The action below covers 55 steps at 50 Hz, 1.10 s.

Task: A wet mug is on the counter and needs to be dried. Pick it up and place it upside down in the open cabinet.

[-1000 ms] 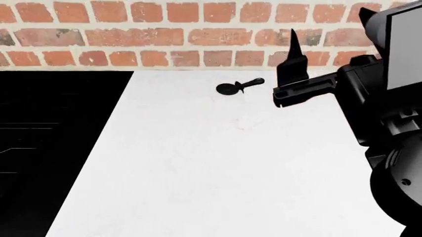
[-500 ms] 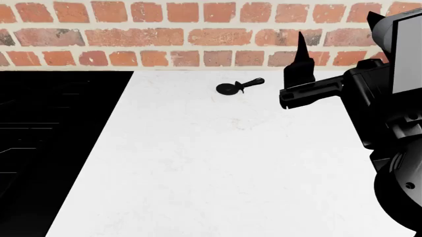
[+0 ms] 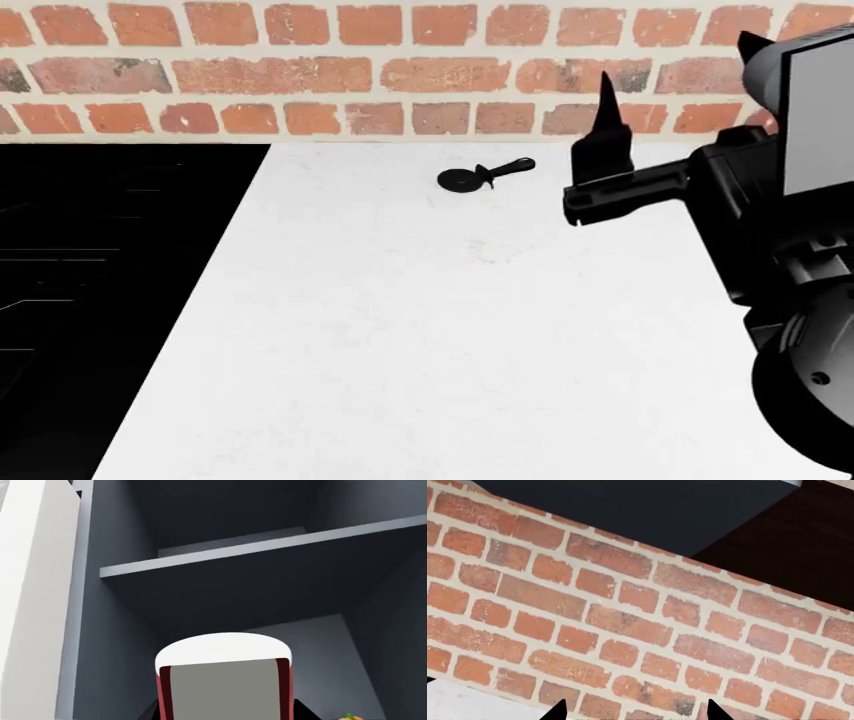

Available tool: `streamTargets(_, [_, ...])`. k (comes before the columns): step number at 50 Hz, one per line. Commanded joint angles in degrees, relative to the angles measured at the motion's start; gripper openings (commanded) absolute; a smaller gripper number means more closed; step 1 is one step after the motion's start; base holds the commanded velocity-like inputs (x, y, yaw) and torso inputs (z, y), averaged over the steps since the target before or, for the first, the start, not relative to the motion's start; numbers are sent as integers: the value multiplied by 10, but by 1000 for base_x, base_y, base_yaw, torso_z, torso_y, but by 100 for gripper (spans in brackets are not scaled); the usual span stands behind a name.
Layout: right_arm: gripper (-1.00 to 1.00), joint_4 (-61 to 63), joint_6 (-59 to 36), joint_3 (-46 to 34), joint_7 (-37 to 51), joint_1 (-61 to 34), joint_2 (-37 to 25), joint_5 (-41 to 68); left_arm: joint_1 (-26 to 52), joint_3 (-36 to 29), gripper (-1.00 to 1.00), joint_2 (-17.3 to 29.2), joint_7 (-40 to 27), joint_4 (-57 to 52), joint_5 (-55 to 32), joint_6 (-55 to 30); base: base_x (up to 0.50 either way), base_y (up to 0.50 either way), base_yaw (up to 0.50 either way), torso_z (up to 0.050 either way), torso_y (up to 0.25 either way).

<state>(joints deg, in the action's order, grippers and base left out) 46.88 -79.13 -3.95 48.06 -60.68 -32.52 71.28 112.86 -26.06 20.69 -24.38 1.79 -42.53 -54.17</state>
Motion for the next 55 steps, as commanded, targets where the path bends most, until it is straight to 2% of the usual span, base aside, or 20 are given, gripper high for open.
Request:
streamTargets(1, [100, 1, 17, -9, -6, 15, -7, -11, 34, -33, -100, -48, 40, 159, 52, 74, 0, 0, 0, 0, 0])
streamTargets(15, [100, 4, 28, -12, -4, 29, -15, -8, 93, -62, -100, -121, 99, 412, 109, 181, 0, 0, 0, 0, 1])
streamTargets(26, [100, 9, 29, -12, 4, 36, -22, 5, 162, -65, -100, -191, 158, 730, 148, 318, 0, 0, 0, 0, 0])
streamTargets(31, [100, 15, 34, -9, 5, 48, -28, 5, 149, -35, -100, -187, 146, 732, 173, 289, 0, 0, 0, 0, 0])
streamTargets(44, [100, 36, 54, 8, 6, 95, -52, 7, 108, 72, -100, -197, 170, 732, 317, 206, 0, 0, 0, 0, 1])
streamTargets(55, [100, 44, 55, 14, 21, 103, -60, 24, 80, 121, -100, -203, 188, 732, 384, 187, -1, 0, 1, 0, 0])
